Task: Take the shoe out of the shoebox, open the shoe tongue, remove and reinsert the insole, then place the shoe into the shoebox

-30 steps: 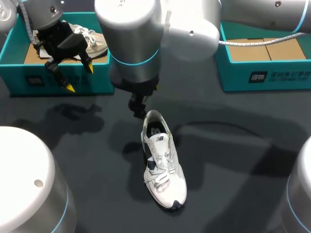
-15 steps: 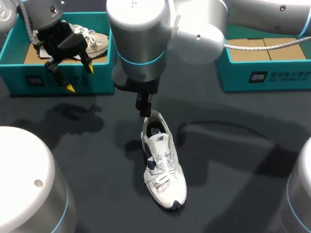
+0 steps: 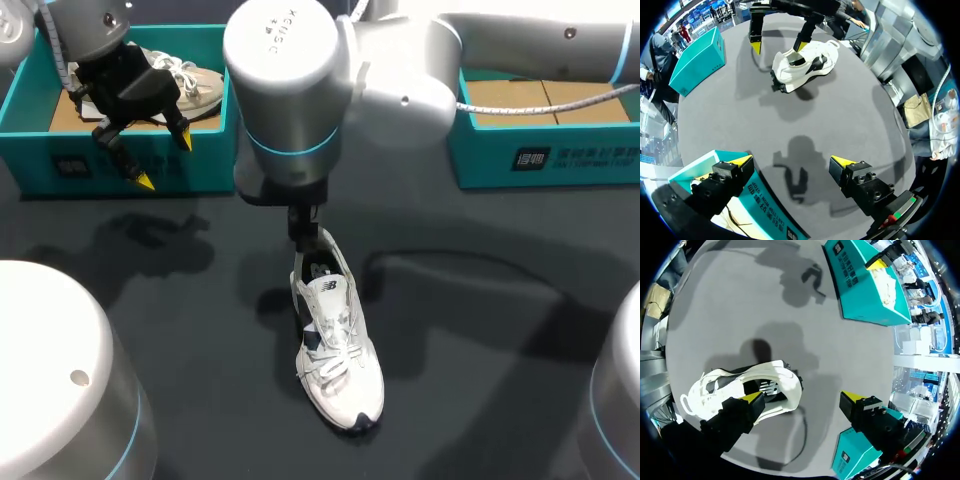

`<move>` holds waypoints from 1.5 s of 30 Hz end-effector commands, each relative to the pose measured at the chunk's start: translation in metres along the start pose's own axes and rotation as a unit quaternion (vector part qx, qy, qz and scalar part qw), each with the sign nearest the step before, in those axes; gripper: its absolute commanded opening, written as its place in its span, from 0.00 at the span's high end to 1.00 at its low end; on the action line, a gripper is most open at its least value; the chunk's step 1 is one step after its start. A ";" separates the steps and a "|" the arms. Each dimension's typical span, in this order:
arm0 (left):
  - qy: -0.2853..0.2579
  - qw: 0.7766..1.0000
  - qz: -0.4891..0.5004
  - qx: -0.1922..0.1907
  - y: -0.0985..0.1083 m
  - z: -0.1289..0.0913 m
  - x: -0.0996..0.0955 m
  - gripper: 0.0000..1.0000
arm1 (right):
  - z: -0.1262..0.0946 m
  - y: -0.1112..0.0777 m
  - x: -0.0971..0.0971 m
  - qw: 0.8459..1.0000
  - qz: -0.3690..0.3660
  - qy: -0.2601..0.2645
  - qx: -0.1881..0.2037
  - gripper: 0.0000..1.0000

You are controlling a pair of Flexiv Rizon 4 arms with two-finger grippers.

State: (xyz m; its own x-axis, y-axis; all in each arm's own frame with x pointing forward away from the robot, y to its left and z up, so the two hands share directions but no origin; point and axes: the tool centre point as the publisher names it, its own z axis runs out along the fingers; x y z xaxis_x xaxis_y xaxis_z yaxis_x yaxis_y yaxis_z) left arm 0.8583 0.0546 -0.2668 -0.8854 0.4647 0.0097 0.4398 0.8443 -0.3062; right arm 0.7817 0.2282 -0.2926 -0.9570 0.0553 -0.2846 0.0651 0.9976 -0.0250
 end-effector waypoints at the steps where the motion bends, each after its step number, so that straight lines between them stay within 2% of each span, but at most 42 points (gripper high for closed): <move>1: 0.001 1.000 0.000 -0.001 0.000 0.000 0.000 0.00 | 0.013 -0.003 -0.001 1.000 -0.006 0.008 -0.005 0.00; 16: 0.001 1.000 0.000 -0.001 0.000 0.000 0.000 0.00 | 0.042 -0.012 -0.002 0.999 -0.033 0.022 -0.022 0.00; 28: 0.001 1.000 0.000 -0.001 0.000 0.000 0.000 0.00 | 0.063 -0.012 0.000 0.997 -0.045 0.042 -0.037 0.00; 45: 0.001 1.000 0.000 -0.001 0.000 0.000 0.000 0.00 | 0.078 0.000 0.006 0.995 -0.057 0.071 -0.045 0.00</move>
State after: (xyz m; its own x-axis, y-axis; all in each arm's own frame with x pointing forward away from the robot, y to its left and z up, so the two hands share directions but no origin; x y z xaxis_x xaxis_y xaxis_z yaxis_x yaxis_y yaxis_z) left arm 0.8583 0.0546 -0.2668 -0.8854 0.4647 0.0098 0.4398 0.8443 -0.3062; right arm 0.7942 0.2203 -0.3638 -0.9863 -0.0586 -0.1539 -0.0659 0.9969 0.0432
